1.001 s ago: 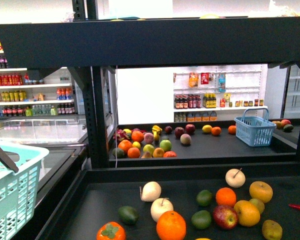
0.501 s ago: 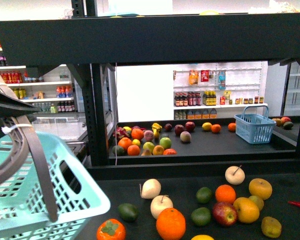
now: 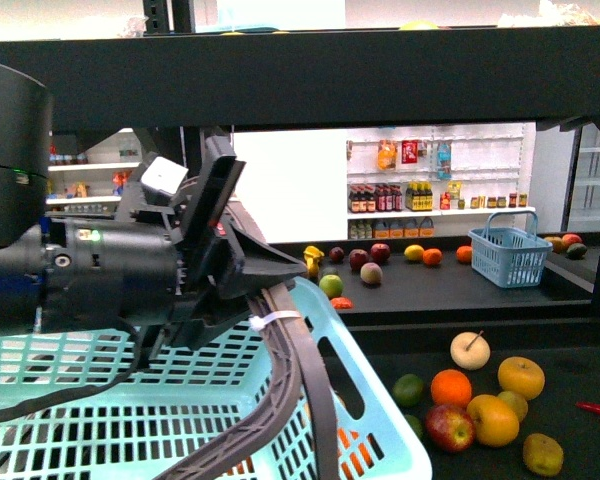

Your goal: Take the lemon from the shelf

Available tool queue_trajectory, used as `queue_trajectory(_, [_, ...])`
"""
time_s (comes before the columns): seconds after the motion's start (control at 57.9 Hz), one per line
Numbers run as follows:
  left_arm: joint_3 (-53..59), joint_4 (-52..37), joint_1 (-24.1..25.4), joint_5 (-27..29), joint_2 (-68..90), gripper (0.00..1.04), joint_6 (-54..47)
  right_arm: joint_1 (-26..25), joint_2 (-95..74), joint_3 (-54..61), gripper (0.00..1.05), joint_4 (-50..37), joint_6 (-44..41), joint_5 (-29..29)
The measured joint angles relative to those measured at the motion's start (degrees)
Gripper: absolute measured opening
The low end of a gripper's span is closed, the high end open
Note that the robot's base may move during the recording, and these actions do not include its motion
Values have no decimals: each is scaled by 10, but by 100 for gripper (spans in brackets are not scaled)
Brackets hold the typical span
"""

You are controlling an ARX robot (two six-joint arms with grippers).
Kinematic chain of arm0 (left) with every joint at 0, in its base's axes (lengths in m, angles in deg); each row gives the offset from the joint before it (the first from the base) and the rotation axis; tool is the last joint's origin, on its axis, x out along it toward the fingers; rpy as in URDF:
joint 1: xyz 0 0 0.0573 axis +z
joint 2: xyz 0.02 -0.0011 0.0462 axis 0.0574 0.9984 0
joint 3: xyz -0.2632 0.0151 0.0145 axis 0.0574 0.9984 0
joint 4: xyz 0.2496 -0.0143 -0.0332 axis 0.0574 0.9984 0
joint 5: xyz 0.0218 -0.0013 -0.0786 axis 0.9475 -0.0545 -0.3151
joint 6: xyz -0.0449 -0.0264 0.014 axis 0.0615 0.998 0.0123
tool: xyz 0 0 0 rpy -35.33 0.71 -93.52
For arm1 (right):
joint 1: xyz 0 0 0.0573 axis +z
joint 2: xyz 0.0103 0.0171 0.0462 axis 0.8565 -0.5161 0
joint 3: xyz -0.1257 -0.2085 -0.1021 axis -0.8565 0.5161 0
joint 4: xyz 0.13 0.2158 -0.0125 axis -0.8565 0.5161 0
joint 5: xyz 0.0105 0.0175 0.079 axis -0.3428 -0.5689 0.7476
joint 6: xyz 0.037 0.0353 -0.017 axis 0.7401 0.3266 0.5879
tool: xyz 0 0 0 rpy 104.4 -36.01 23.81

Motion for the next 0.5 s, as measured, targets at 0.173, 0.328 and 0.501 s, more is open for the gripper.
queue_trajectory(0.173, [-25,-3,-28,4,20,12,-7,0,0,0,97,0,0,0])
queue_trajectory(0.328, [-30,-18,-41,4,31,11,-9,0,0,0,97,0,0,0])
queue_trajectory(0.501, [-37,-25,-59,0,44,11,-8,0,0,0,97,0,0,0])
